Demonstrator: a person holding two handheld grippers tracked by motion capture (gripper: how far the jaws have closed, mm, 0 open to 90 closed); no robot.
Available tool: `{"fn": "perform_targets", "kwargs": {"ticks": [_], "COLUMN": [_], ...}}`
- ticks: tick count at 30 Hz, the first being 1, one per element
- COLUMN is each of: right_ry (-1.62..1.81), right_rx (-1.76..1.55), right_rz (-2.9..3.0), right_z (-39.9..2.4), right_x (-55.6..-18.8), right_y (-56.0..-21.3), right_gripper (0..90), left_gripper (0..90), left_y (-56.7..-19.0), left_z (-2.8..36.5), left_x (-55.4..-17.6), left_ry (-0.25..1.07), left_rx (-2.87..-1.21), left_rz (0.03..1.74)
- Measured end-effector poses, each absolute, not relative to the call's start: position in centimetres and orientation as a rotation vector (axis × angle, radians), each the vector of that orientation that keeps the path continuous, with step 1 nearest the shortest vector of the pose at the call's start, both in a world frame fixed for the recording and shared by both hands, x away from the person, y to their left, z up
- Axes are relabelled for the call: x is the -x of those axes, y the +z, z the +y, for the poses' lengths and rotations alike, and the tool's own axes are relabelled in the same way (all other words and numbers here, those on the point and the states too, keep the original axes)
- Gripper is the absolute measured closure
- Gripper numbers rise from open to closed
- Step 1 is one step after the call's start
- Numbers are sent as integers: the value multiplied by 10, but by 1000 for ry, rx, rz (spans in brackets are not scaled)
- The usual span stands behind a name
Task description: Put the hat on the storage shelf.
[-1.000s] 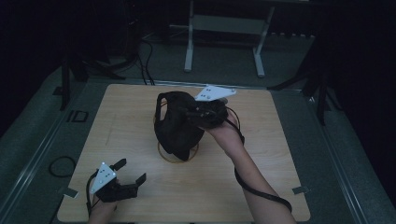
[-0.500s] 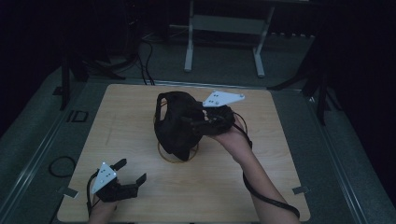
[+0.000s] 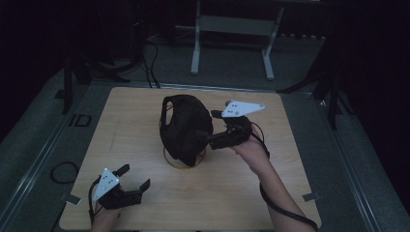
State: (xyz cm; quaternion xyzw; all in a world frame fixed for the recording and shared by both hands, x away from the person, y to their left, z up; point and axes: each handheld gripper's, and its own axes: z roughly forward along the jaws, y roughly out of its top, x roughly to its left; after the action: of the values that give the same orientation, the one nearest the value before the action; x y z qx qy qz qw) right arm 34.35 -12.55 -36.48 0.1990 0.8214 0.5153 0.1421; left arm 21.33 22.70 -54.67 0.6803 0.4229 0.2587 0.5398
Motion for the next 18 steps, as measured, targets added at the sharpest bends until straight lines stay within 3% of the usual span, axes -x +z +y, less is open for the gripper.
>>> {"fn": "perform_targets", "kwargs": {"ticks": [18], "right_ry": [1446], "right_rx": [-595], "right_rz": [2372], "right_z": [-161], "right_x": [-331], "right_y": [-396], "right_gripper": [138], "left_gripper": [47], "left_y": [-549], "left_z": [224], "left_x": [-215], "left_ry": [602], "left_rx": [-1639], "left_rz": [1000]}}
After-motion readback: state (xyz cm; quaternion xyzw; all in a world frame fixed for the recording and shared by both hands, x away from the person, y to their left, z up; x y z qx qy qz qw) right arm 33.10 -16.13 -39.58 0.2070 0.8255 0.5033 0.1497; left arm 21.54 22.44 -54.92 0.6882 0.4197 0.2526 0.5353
